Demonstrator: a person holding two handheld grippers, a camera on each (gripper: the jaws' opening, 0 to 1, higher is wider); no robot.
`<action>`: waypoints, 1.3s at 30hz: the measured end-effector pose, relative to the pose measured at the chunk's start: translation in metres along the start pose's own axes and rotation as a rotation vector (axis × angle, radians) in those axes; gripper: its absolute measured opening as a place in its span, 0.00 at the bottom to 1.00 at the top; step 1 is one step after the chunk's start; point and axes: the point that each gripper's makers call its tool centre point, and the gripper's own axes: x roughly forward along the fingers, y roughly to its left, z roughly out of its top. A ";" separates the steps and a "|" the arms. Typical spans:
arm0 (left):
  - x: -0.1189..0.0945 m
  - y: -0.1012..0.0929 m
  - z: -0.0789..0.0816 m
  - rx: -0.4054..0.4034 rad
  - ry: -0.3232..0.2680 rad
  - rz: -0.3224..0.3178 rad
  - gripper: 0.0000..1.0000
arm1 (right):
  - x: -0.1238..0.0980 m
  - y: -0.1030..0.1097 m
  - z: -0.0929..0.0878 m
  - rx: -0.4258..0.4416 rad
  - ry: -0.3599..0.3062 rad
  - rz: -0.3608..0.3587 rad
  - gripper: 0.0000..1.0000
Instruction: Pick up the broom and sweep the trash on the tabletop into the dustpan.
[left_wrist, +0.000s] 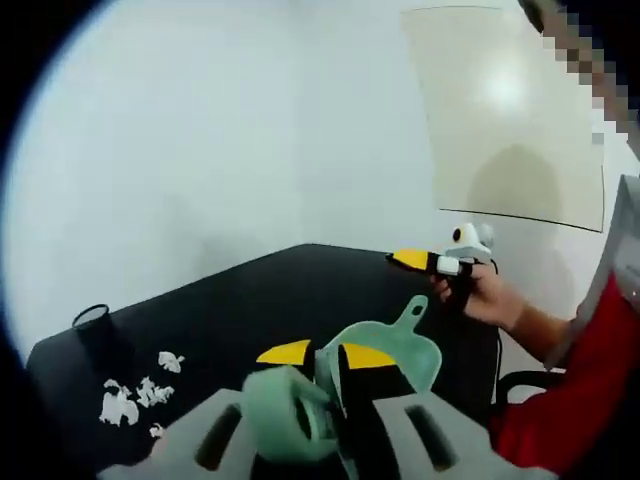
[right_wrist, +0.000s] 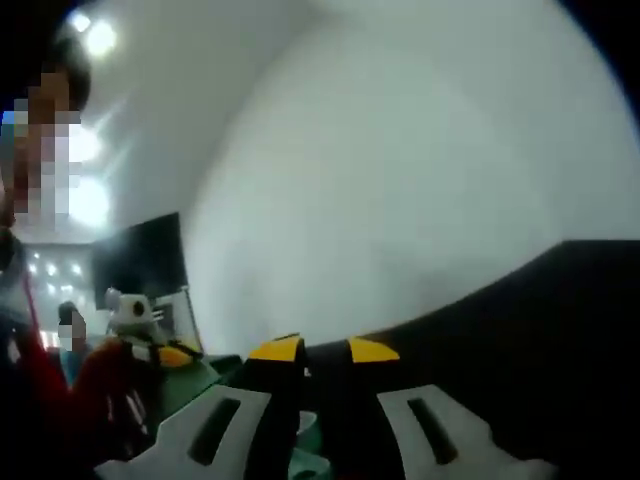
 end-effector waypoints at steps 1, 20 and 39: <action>-0.002 0.002 0.000 0.007 -0.010 0.028 0.10 | 0.000 0.000 0.000 0.001 0.000 0.000 0.18; -0.009 0.000 0.011 -0.028 -0.171 0.113 0.18 | 0.001 0.001 -0.001 -0.003 0.000 0.005 0.18; -0.031 0.011 0.039 0.008 -0.140 -0.101 0.16 | 0.005 0.012 -0.005 -0.039 0.022 0.044 0.18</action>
